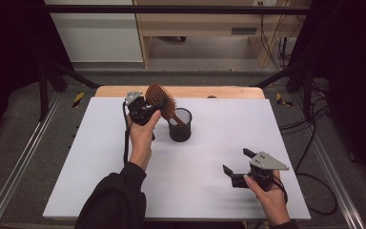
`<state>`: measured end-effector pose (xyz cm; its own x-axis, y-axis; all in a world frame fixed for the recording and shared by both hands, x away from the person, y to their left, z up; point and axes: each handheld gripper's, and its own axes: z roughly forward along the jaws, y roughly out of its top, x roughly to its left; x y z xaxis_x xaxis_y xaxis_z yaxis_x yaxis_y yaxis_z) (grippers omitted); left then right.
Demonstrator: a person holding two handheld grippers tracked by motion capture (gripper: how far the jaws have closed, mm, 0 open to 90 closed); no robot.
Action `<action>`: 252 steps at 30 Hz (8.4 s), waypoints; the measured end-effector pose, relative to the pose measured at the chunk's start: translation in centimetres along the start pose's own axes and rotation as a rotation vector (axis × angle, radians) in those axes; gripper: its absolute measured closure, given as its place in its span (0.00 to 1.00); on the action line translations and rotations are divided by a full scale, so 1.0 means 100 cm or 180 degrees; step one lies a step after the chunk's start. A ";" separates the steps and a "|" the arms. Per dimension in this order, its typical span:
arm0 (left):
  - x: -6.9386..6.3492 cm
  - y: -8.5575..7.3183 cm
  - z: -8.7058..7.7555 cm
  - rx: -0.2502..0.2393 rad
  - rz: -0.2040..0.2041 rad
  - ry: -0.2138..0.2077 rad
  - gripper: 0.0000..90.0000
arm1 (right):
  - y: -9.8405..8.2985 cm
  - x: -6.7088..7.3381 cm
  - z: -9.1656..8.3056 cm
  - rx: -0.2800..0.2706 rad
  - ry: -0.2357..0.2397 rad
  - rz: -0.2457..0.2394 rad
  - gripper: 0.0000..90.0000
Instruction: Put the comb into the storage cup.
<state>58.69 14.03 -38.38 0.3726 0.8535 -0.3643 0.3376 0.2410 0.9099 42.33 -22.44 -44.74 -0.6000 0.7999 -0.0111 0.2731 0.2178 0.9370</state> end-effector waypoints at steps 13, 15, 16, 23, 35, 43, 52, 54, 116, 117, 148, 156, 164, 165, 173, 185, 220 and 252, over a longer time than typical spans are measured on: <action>-0.001 -0.002 0.000 0.0006 -0.0014 0.0001 0.35 | 0.000 0.000 0.000 0.0000 0.0004 -0.0002 0.05; 0.000 -0.002 0.000 0.0005 -0.0021 0.0000 0.34 | 0.000 0.000 0.000 0.0001 0.0004 -0.0003 0.05; 0.000 -0.002 0.000 0.0004 -0.0013 0.0003 0.34 | 0.000 0.000 0.000 0.0000 0.0006 -0.0003 0.05; 0.000 -0.002 -0.001 0.0025 -0.0045 -0.0024 0.44 | 0.000 0.000 0.000 0.0002 0.0007 -0.0004 0.05; 0.005 0.006 -0.006 0.0114 -0.0429 -0.0270 0.58 | 0.000 0.000 0.000 0.0007 0.0005 -0.0007 0.05; 0.003 0.020 -0.010 0.0179 -0.0424 -0.0418 0.58 | 0.000 0.001 0.002 0.0022 0.0000 -0.0008 0.05; 0.010 0.018 -0.001 0.0367 -0.0335 -0.0485 0.58 | -0.001 0.001 0.003 0.0034 -0.0005 -0.0013 0.05; 0.010 0.019 0.001 0.0383 -0.0296 -0.0500 0.58 | -0.001 0.001 0.003 0.0035 -0.0007 -0.0010 0.05; 0.015 0.022 0.023 0.0377 -0.0053 -0.0694 0.56 | -0.002 0.001 0.003 0.0062 0.0002 -0.0035 0.05; 0.014 0.023 0.023 0.0393 -0.0065 -0.0707 0.57 | -0.002 0.001 0.004 0.0062 0.0003 -0.0040 0.05; 0.005 0.041 0.026 0.0674 0.0187 -0.0900 0.58 | -0.002 0.002 0.004 0.0069 0.0002 -0.0037 0.05; 0.013 0.038 0.033 0.0647 0.0236 -0.0794 0.53 | -0.002 0.002 0.005 0.0083 0.0007 -0.0049 0.05; 0.011 0.032 0.038 0.0541 0.0530 -0.0743 0.47 | -0.002 0.002 0.005 0.0086 0.0010 -0.0057 0.05; 0.010 0.032 0.038 0.0527 0.0561 -0.0752 0.47 | -0.002 0.002 0.005 0.0086 0.0011 -0.0059 0.05; 0.007 0.030 0.040 0.0423 0.0731 -0.0717 0.44 | -0.002 0.002 0.004 0.0077 0.0014 -0.0061 0.05; 0.007 0.028 0.041 0.0354 0.0879 -0.0679 0.42 | -0.002 0.003 0.004 0.0080 0.0023 -0.0061 0.05; 0.004 0.021 0.045 0.0215 0.1017 -0.0649 0.38 | -0.002 0.003 0.004 0.0083 0.0025 -0.0063 0.05; 0.007 0.016 0.044 0.0226 0.1020 -0.0482 0.21 | -0.002 0.004 0.005 0.0099 0.0043 -0.0073 0.05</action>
<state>63.29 12.92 -38.06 0.5913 0.8011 -0.0929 0.2401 -0.0649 0.9686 42.39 -21.94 -45.11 -0.6164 0.7870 -0.0275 0.2822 0.2533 0.9253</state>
